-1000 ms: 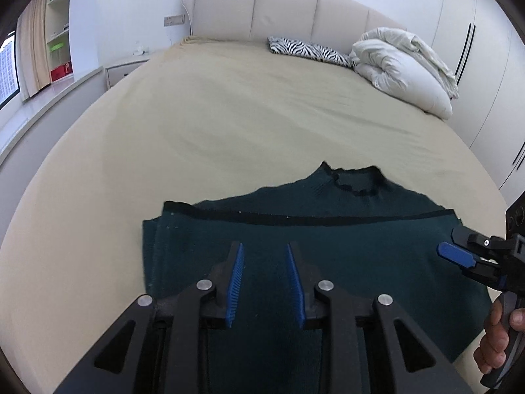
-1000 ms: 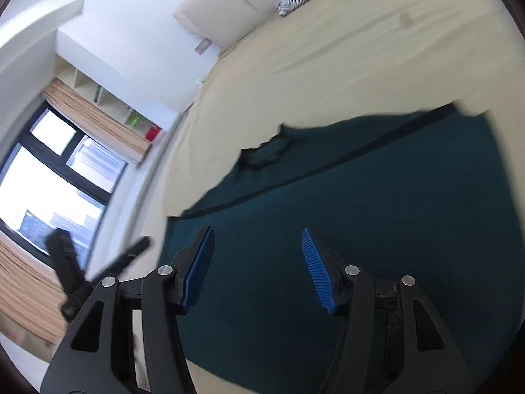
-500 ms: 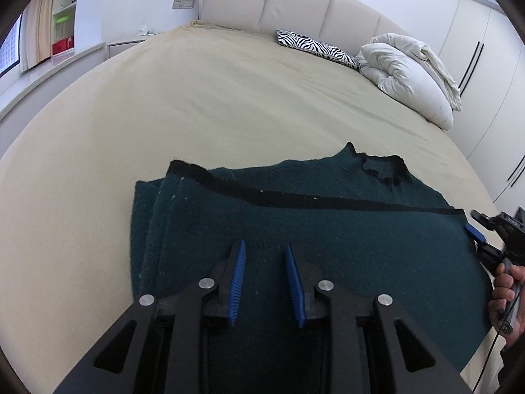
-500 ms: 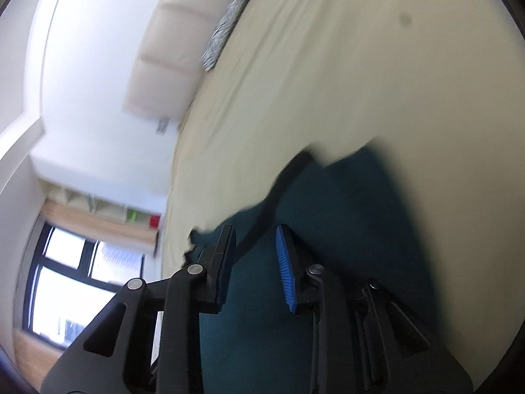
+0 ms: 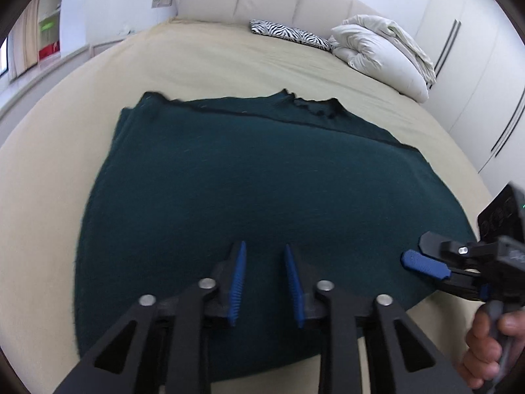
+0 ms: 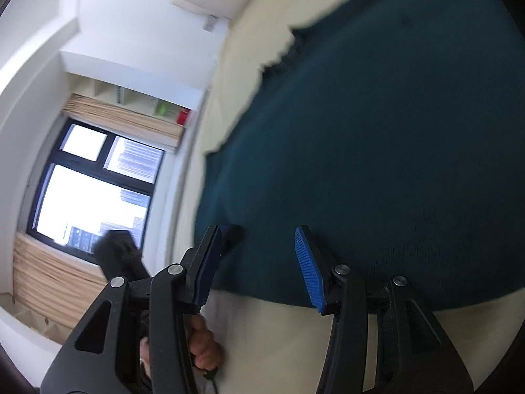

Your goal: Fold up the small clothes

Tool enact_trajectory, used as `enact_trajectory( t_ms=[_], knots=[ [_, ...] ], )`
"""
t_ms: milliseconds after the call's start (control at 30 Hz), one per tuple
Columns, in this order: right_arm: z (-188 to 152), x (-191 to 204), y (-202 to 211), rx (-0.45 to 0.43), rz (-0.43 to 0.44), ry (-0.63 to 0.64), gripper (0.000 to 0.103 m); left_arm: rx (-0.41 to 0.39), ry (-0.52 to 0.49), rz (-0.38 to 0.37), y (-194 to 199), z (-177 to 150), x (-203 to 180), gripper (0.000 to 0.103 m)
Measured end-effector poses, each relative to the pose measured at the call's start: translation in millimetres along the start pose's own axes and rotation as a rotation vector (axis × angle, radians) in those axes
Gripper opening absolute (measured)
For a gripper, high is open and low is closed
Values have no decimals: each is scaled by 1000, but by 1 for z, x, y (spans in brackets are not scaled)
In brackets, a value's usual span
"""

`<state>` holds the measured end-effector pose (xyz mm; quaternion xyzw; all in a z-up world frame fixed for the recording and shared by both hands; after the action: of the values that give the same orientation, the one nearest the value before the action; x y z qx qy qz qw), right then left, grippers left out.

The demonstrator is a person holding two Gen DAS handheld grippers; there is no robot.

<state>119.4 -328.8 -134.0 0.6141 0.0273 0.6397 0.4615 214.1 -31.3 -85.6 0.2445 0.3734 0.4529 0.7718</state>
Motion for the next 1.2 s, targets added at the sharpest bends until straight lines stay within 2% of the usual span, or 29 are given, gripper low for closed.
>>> enact_trajectory(
  t_ms=[67, 133, 233, 300, 333, 400, 433, 500, 533, 567, 600, 667, 700, 767, 867, 967, 1033, 1133, 1200],
  knots=[
    [7, -22, 8, -41, 32, -47, 25, -13, 36, -24, 12, -3, 15, 26],
    [15, -46, 29, -114, 40, -105, 24, -29, 69, -39, 24, -10, 34, 26],
    [26, -73, 69, -226, -59, -154, 24, -62, 141, -51, 45, -13, 59, 26],
    [34, -82, 99, -278, -156, -164, 28, -93, 164, 17, 59, -8, 68, 30],
    [36, -79, 115, -319, -223, -145, 28, -124, 187, 13, 72, -5, 75, 32],
    [48, -74, 138, -373, -297, -98, 28, -196, 226, 60, 96, -2, 85, 48],
    [50, -68, 147, -396, -325, -74, 28, -221, 243, 80, 105, -1, 90, 58],
    [55, -48, 156, -440, -356, -17, 30, -257, 307, 62, 119, 1, 105, 62],
    [58, -37, 156, -449, -362, 10, 41, -261, 343, 37, 121, 1, 112, 62],
    [61, -24, 154, -454, -358, 40, 59, -256, 364, 26, 123, 0, 119, 62],
    [60, -12, 150, -453, -339, 71, 66, -244, 374, 11, 119, 0, 121, 62],
    [62, 14, 125, -405, -252, 141, 66, -176, 375, -40, 102, 1, 121, 62],
    [51, 33, 109, -373, -208, 158, 66, -140, 389, -83, 91, 1, 121, 62],
    [54, 63, 60, -289, -124, 162, 66, -81, 426, -146, 68, -4, 119, 62],
    [59, 81, 10, -216, -75, 166, 66, -30, 467, -169, 42, 3, 126, 62],
    [63, 86, -28, -140, -60, 156, 66, -24, 537, -214, 35, 9, 134, 64],
    [62, 90, -41, -112, -24, 148, 66, -4, 543, -237, 31, 11, 130, 64],
    [64, 91, -57, -74, 17, 130, 65, 42, 576, -346, 24, 10, 119, 64],
    [64, 94, -64, -52, 34, 129, 65, 66, 571, -331, 20, 9, 116, 64]
  ],
)
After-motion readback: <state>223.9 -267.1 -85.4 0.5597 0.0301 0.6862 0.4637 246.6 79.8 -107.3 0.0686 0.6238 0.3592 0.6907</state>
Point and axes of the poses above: each gripper's, at about its wrist camera, not at the fingertips, and y roughly against the way its jaws point, x to its left, z to its top, the point moved 1 cm from there along -y, roughly the way its jaws point, and after that the axes turned 8 degrees about -z, right-handed, at the moved point
